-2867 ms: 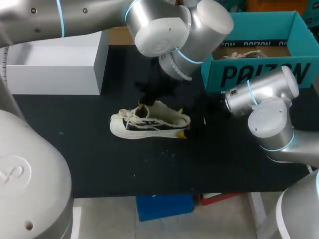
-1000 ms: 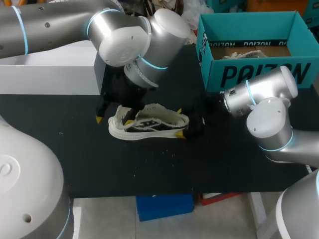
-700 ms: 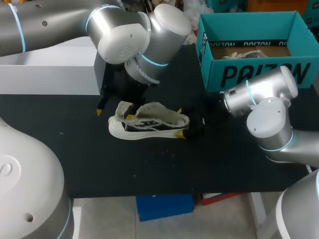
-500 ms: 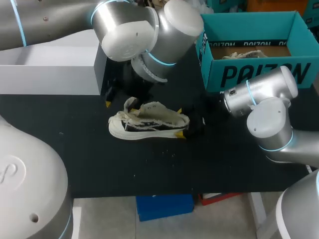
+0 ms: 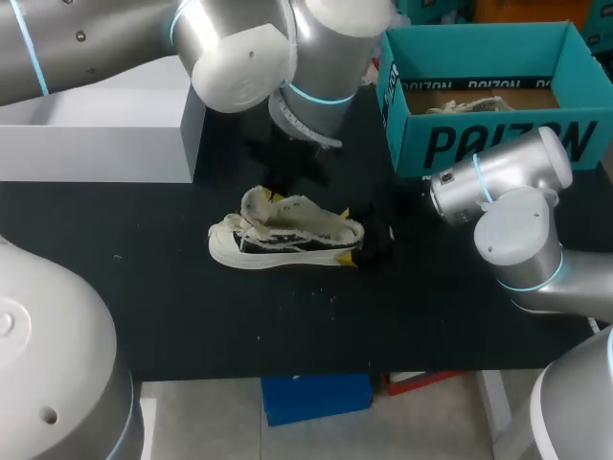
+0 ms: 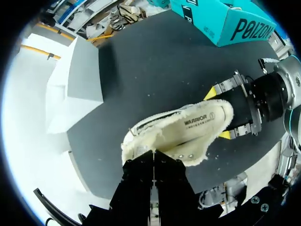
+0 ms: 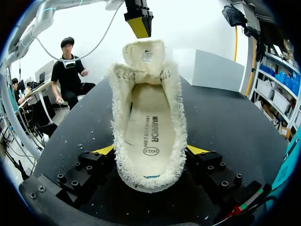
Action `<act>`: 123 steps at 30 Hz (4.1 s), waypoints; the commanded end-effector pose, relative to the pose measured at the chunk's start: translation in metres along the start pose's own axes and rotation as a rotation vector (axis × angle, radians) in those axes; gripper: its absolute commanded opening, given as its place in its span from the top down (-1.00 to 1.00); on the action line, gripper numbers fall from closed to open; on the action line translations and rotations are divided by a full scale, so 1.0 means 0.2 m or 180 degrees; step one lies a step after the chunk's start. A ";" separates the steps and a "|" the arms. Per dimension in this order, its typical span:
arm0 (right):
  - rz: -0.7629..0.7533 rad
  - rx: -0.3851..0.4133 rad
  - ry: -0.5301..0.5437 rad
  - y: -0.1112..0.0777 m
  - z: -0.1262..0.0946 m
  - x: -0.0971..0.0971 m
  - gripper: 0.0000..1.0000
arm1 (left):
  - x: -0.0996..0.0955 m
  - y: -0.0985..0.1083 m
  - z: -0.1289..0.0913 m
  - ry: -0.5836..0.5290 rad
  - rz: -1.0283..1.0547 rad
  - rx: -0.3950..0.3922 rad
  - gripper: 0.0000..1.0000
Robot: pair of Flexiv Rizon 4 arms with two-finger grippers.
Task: Take the shoe out of the shoebox, open the shoe tongue, remove and reinsert the insole, then place the shoe into the shoebox
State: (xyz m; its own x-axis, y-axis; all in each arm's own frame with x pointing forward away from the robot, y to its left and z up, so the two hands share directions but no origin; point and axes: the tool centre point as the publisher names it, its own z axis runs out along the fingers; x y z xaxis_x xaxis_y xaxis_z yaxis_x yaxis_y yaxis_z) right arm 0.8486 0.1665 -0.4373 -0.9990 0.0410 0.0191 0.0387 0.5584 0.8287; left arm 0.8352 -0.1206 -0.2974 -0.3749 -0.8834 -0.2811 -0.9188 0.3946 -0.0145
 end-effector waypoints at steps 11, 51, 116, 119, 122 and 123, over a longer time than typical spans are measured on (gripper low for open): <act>0.0004 0.0006 -0.0002 -0.01 0.01 -0.01 1.00 | 0.02 0.03 0.03 0.1640 0.1766 0.0290 1.00; 0.0004 0.0006 -0.0002 -0.01 0.01 -0.01 1.00 | 0.23 -0.13 0.17 0.1810 0.3586 0.0408 1.00; 0.0004 0.0006 -0.0002 -0.01 0.01 -0.01 1.00 | 0.44 0.03 0.50 0.1812 0.3618 -0.0030 1.00; 0.0004 0.0006 -0.0002 -0.01 0.01 -0.01 1.00 | 0.45 0.04 0.52 0.1810 0.3583 -0.0004 1.00; 0.0004 0.0006 -0.0002 -0.01 0.01 -0.01 1.00 | 0.45 0.05 0.53 0.1823 0.3529 0.0047 1.00; 0.0004 0.0006 -0.0002 -0.01 0.01 -0.01 1.00 | 0.45 0.05 0.54 0.1824 0.3516 0.0065 1.00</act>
State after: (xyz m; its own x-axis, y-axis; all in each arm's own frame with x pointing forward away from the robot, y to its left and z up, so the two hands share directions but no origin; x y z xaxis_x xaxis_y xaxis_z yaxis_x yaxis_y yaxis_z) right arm 0.8482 0.1661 -0.4376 -0.9990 0.0403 0.0187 0.0380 0.5586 0.8285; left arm 0.8128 -0.1718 -0.4165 -0.9479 -0.0566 0.3136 -0.0722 0.9966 -0.0386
